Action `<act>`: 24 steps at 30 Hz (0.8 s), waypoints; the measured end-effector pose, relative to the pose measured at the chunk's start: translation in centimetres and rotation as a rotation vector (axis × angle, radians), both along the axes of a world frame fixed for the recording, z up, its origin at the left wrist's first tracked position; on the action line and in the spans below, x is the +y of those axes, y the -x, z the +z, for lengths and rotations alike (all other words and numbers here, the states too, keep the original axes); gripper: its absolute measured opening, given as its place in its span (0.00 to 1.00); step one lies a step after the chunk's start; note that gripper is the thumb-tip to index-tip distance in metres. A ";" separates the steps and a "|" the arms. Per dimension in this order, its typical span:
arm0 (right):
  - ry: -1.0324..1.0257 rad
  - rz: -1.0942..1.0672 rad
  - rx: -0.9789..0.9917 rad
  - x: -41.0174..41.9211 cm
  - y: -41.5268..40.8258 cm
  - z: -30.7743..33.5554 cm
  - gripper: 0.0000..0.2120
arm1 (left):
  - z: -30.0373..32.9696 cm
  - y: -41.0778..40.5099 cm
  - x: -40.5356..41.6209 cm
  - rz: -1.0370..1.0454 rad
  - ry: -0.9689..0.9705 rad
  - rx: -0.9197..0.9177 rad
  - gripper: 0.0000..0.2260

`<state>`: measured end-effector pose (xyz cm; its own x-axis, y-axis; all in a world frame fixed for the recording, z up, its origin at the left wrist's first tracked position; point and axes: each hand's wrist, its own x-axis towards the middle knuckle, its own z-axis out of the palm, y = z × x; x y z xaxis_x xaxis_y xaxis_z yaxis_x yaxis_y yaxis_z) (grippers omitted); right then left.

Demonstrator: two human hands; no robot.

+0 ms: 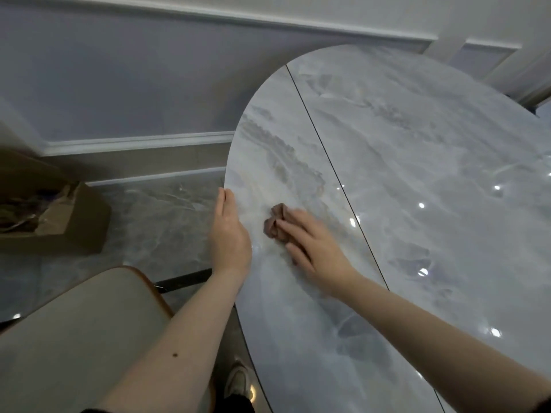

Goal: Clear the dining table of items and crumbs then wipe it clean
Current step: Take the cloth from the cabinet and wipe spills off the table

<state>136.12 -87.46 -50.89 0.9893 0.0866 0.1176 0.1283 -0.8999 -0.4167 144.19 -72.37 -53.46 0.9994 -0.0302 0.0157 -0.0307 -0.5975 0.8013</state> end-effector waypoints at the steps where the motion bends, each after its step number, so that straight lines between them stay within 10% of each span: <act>1: 0.065 0.073 0.032 -0.2 0.5 -0.6 0.21 | 0.0 0.1 0.0 -0.006 -0.014 -0.008 0.24; 13: 0.067 -0.116 0.026 -0.5 -18.5 -2.9 0.22 | -0.6 -0.3 -0.2 0.006 -0.019 -0.006 0.26; 24: -0.088 0.193 -0.039 2.0 2.4 -2.2 0.21 | -0.2 -0.1 0.5 -0.014 0.105 0.013 0.21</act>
